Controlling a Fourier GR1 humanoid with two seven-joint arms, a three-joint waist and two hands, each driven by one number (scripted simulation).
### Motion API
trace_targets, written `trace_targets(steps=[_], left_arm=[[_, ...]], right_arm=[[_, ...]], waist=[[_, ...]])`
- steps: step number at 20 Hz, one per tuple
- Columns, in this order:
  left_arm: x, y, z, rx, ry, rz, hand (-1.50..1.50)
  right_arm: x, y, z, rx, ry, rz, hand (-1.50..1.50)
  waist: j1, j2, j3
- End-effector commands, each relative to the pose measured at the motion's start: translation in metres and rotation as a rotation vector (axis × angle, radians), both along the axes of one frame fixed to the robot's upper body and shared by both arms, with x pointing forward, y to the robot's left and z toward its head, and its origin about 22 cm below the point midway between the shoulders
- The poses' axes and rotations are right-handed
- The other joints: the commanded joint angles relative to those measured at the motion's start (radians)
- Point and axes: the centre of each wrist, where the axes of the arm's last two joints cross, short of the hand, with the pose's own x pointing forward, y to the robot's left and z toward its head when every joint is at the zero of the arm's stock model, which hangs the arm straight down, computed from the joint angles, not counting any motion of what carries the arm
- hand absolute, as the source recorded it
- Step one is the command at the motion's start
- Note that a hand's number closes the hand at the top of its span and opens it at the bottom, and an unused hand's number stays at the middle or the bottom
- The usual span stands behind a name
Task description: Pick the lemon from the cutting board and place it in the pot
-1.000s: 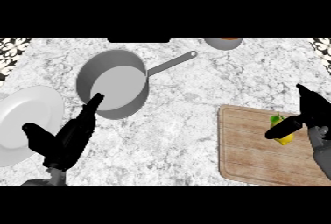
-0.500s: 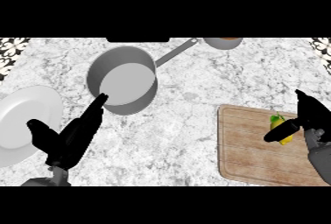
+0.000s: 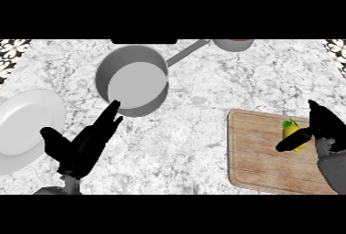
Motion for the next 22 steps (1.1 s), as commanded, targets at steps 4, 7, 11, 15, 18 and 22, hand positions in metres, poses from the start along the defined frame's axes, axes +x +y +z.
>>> trace_targets(steps=[4,7,11,15,18,22], left_arm=[[-0.013,-0.007,0.005,0.002,0.019,-0.018,0.00],[-0.005,0.006,-0.007,-0.006,0.007,-0.018,0.00],[-0.008,-0.023,-0.011,-0.013,0.023,-0.021,0.00],[0.000,0.009,0.012,-0.014,0.036,-0.011,0.00],[-0.006,-0.002,-0.010,-0.003,0.019,-0.003,0.00],[0.006,-0.011,0.005,-0.001,-0.011,-0.092,0.00]], right_arm=[[0.001,-0.011,-0.009,-0.007,0.067,-0.119,-1.50],[-0.011,-0.018,-0.031,0.001,0.076,-0.107,-1.50],[0.015,0.009,-0.018,0.099,0.000,0.014,1.50],[0.003,-0.006,-0.031,0.050,-0.009,0.009,1.50],[0.014,-0.002,-0.038,0.021,-0.002,0.038,1.50],[0.027,0.036,-0.013,0.035,0.002,0.562,1.50]], waist=[[0.002,0.002,-0.001],[-0.002,0.002,-0.001],[0.005,0.003,-0.001],[0.001,0.003,-0.001],[0.003,0.003,-0.001],[0.082,0.021,0.002]])
